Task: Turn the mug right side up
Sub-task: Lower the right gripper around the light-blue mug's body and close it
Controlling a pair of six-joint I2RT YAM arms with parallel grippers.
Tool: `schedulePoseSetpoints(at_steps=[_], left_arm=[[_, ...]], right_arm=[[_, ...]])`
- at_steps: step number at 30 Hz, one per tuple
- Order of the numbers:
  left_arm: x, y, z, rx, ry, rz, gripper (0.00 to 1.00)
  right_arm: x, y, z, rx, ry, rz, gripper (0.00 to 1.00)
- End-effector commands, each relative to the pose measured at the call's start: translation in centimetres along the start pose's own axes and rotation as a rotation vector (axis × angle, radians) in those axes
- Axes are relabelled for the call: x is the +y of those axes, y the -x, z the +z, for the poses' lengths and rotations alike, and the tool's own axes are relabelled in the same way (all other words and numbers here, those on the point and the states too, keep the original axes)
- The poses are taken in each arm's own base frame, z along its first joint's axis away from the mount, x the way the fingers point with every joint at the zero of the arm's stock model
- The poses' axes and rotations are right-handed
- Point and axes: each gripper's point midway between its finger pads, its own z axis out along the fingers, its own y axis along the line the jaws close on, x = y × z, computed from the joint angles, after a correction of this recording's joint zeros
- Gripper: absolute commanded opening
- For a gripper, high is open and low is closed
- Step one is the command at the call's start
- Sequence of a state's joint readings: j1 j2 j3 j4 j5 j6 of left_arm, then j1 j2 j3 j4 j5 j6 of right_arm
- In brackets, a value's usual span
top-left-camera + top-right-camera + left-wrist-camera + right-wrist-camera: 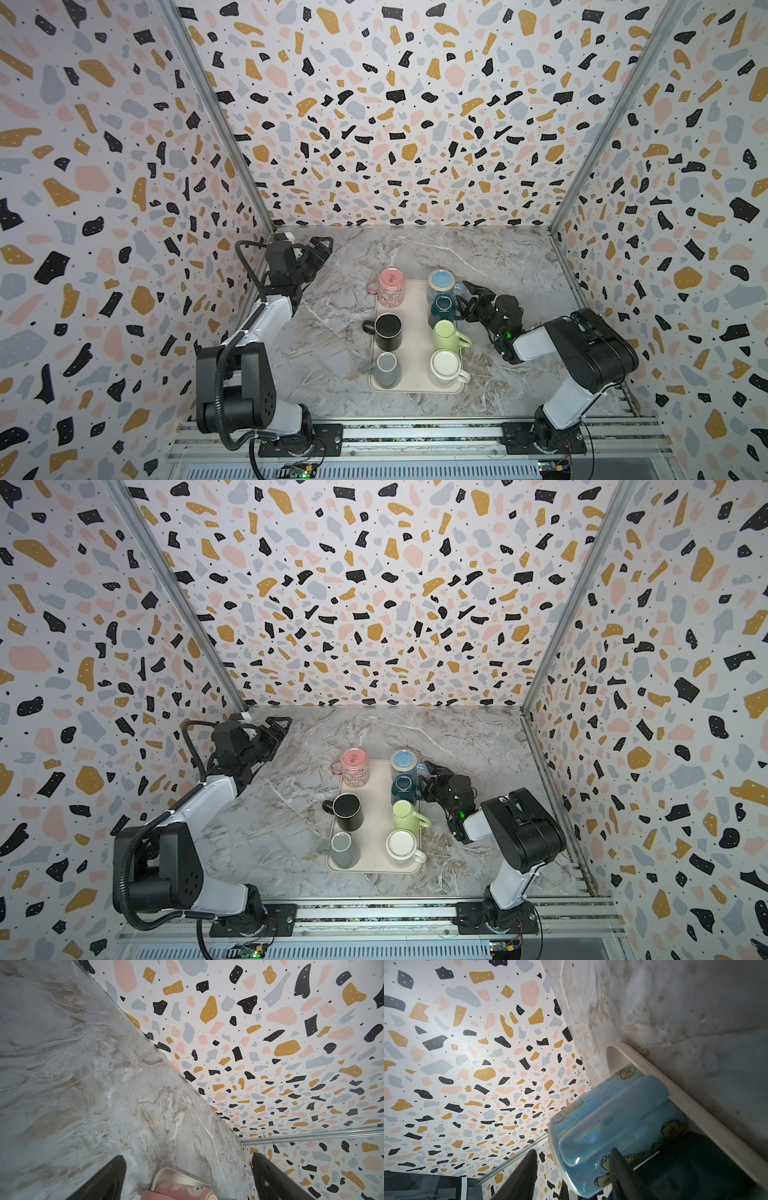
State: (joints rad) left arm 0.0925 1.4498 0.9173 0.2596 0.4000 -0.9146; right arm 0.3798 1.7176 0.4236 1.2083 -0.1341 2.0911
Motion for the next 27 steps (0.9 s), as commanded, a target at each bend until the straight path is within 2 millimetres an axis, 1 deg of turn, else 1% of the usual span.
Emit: schedulePoseSetpoints(at_steps=[1, 5, 22, 23, 24, 27], left_arm=[[-1.5, 1.2, -0.1, -0.017, -0.039, 0.011, 0.95], [-1.5, 1.3, -0.1, -0.016, -0.034, 0.011, 0.95], [-1.2, 1.3, 0.1, -0.011, -0.029, 0.008, 0.94], [-1.1, 1.3, 0.2, -0.011, -0.029, 0.007, 0.94], [-1.1, 1.3, 0.2, -0.009, -0.027, 0.007, 0.94], [-1.0, 1.2, 0.2, -0.008, -0.027, 0.007, 0.94]], right_arm=[[0.1, 0.5, -0.2, -0.019, 0.034, 0.5, 0.57], [0.0, 0.9, 0.1, -0.032, 0.04, 0.501, 0.56], [0.2, 1.2, 2.0, -0.015, 0.062, 0.514, 0.54], [0.2, 1.2, 2.2, -0.013, 0.062, 0.514, 0.54], [0.9, 1.0, 2.3, 0.005, 0.085, 0.509, 0.54], [1.2, 1.1, 2.8, 0.013, 0.097, 0.51, 0.52]])
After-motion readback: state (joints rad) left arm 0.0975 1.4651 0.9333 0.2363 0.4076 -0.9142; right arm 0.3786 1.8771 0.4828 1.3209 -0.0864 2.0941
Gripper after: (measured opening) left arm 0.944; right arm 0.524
